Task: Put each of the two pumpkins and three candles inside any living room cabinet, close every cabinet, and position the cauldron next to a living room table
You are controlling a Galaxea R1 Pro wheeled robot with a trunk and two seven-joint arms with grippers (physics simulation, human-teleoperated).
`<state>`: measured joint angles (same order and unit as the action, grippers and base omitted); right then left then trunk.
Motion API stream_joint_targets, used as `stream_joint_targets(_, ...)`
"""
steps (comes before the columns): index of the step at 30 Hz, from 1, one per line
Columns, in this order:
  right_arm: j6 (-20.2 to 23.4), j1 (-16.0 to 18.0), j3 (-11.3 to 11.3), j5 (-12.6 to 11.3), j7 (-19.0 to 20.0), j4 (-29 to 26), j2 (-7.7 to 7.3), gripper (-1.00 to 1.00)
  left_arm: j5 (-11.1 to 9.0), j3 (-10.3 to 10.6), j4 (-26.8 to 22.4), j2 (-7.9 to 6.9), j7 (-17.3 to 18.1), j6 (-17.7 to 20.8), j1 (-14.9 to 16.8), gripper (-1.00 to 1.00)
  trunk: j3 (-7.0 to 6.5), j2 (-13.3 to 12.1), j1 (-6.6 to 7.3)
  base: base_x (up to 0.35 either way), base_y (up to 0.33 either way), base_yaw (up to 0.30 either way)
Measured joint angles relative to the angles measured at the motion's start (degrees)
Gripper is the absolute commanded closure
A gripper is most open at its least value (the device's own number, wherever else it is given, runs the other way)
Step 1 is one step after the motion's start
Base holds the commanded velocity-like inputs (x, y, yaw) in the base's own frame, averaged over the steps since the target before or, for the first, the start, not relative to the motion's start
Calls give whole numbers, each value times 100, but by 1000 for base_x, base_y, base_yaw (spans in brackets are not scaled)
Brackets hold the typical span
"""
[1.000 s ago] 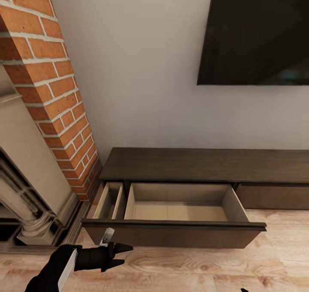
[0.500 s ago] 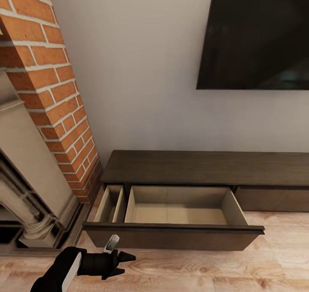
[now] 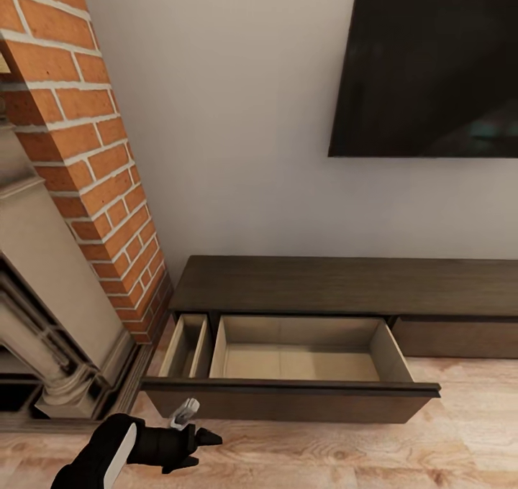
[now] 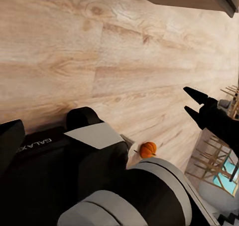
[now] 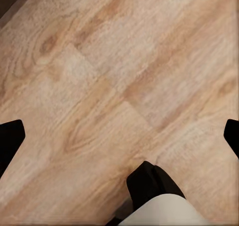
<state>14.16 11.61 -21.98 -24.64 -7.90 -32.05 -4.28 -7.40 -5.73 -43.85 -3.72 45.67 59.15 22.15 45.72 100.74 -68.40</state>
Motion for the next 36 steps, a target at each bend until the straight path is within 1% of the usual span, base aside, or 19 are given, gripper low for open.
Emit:
stream_joint_targets(1,2,0,4,1,-8,-1,1,-100,0,2,0,-3,-44,0,0,-100,-18,-40,22,0,0,0)
stream_joint_targets(2,6,-1,15,6,-26,-2,52,-100,11,17,3,-12,-449,-36,0,-100,-36,-80,44,0,0,0)
stream_joint_targets(3,7,-1,16,9,-29,-2,59,-100,2,14,4,-12,-544,-48,0,-100,-54,-120,66,0,0,0)
stream_joint_targets(7,2,-1,60,13,-34,-3,80,-100,-3,-19,1,-7,-1203,-105,0,-100,-126,-281,154,0,0,0)
stream_joint_targets(12,-12,-1,180,12,-32,-3,85,-100,0,-18,0,8,-1682,-149,0,-100,-215,-481,264,0,0,0)
stream_joint_targets(15,-23,-1,300,12,-30,-3,85,-100,-1,-17,0,11,-2073,-219,0,-100,-269,-602,329,0,0,0)
stream_joint_targets(17,-22,-1,347,8,-25,-3,81,-100,-14,-21,0,11,-2250,-273,0,-100,-305,-682,373,0,0,0)
stream_joint_targets(18,-31,-1,385,4,-17,-3,78,-100,-25,-27,0,14,-2426,-336,0,-100,-323,-722,395,0,0,0)
stream_joint_targets(26,-40,-1,399,5,-3,-3,78,-100,-3,-11,0,51,-2531,-494,0,-100,-467,-1043,571,0,0,0)
stream_joint_targets(30,-38,-1,403,3,6,-3,77,-100,-11,-8,0,55,-2709,-535,0,-100,-467,-1044,572,0,0,0)
stream_joint_targets(36,-36,-1,405,1,9,15,77,-100,-15,-1,-1,55,-2753,-555,0,-100,-467,-1044,572,-61,0,-153)
